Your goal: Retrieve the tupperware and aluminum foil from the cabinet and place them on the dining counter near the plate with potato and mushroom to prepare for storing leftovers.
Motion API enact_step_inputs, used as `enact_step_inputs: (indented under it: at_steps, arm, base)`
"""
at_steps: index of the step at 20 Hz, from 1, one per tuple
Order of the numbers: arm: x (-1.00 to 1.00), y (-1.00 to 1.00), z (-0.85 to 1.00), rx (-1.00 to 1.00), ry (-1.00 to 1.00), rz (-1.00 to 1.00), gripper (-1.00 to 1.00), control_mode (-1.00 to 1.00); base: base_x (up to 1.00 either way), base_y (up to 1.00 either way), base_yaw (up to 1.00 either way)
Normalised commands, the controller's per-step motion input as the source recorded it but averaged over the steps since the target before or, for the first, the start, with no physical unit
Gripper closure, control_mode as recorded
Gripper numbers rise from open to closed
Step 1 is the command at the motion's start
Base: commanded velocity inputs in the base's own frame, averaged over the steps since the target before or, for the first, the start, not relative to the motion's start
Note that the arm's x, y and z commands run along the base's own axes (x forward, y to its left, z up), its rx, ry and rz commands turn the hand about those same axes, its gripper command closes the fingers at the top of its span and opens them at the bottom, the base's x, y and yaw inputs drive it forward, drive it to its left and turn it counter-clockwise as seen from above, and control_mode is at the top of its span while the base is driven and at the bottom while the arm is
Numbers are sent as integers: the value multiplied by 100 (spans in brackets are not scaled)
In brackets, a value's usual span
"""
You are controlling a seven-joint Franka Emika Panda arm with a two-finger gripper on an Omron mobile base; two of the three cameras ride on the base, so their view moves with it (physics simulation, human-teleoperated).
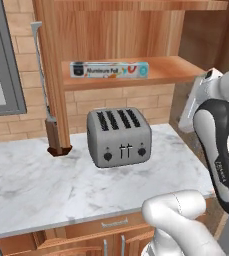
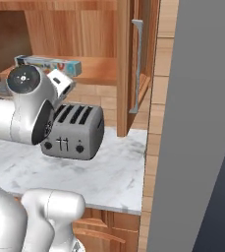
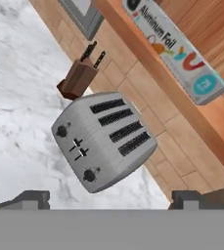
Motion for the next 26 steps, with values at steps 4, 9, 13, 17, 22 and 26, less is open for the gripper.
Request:
enact_step_inputs:
  at_steps: [4,9,13,17,22,26]
  arm:
    - [80,2,44,9,11,2,-100,-100]
    - [77,0,6,14,5,0,-100,-100]
    - [42,1,-8,17,-9,0,-100,-100]
    - [28,28,-20,15,-9,0,-100,-100]
    - [39,48,-7,7,-3,0,-100,-100]
    - [55,16,0,4,0,0,-100,-100]
  base:
    - [0,0,0]
    - [0,0,0]
    - [0,0,0]
    - [0,0,0]
    - [0,0,0]
    - [0,0,0]
